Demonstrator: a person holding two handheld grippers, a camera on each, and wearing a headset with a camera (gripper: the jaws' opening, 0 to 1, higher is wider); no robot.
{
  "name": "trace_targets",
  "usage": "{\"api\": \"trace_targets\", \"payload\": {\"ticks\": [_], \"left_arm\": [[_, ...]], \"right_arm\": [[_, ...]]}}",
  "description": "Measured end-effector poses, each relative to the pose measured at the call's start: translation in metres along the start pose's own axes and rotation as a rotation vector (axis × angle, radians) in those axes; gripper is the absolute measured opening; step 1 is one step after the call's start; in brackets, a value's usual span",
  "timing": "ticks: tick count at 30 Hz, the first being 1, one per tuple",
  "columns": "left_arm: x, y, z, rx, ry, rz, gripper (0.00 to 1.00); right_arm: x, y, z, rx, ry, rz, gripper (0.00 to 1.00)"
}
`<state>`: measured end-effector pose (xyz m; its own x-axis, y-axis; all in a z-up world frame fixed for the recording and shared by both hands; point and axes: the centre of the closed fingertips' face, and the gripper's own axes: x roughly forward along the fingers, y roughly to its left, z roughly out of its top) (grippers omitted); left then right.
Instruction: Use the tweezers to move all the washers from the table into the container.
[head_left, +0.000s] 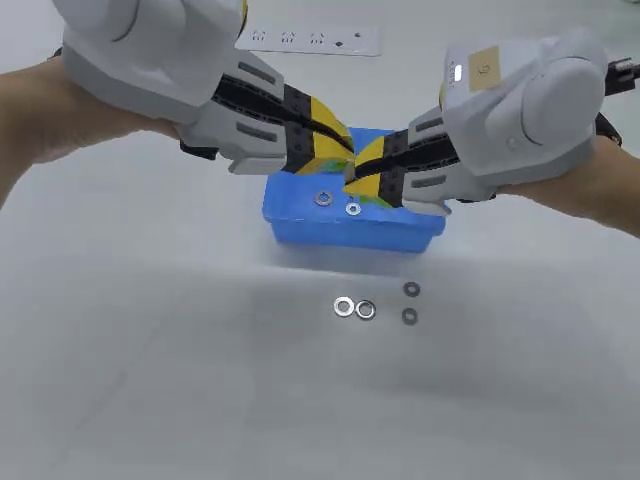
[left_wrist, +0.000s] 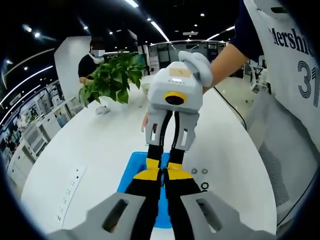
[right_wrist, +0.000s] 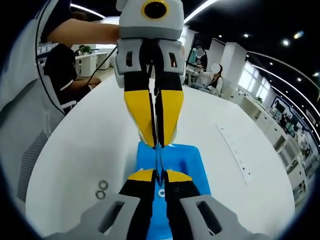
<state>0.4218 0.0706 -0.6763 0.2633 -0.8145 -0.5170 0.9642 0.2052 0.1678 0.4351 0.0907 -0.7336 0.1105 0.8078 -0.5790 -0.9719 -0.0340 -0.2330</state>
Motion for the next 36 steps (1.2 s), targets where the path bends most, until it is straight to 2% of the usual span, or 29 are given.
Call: {"api": "trace_targets", "payload": {"ticks": [4, 8, 10, 12, 17, 23, 29, 32, 36], "left_arm": [[-0.004, -0.003, 0.010, 0.017, -0.017, 0.014, 0.07], [-0.007, -0.008, 0.020, 0.025, -0.033, 0.010, 0.07], [-0.008, -0.010, 0.022, 0.033, -0.033, 0.011, 0.07], [-0.010, -0.014, 0.027, 0.023, -0.051, -0.005, 0.07], [-0.013, -0.020, 0.030, 0.027, -0.044, -0.013, 0.06], [-0.017, -0.024, 0.029, 0.038, -0.041, -0.015, 0.05], [-0.027, -0.038, 0.040, 0.038, -0.059, -0.012, 0.05], [-0.030, -0.045, 0.040, 0.029, -0.071, -0.015, 0.05], [-0.031, -0.061, 0.038, 0.002, -0.088, -0.023, 0.05]], "right_arm": [[-0.008, 0.003, 0.009, -0.006, -0.003, -0.007, 0.08], [-0.011, 0.003, 0.013, -0.012, -0.007, -0.005, 0.08], [-0.013, 0.005, 0.016, -0.021, -0.006, -0.003, 0.08], [-0.014, 0.009, 0.021, -0.018, -0.017, 0.007, 0.08], [-0.016, 0.016, 0.027, -0.031, -0.014, 0.022, 0.08], [-0.020, 0.027, 0.034, -0.045, -0.015, 0.038, 0.08], [-0.029, 0.042, 0.045, -0.064, -0.030, 0.038, 0.09], [-0.032, 0.052, 0.048, -0.052, -0.040, 0.037, 0.10], [-0.035, 0.070, 0.047, -0.023, -0.054, 0.037, 0.10]]}}
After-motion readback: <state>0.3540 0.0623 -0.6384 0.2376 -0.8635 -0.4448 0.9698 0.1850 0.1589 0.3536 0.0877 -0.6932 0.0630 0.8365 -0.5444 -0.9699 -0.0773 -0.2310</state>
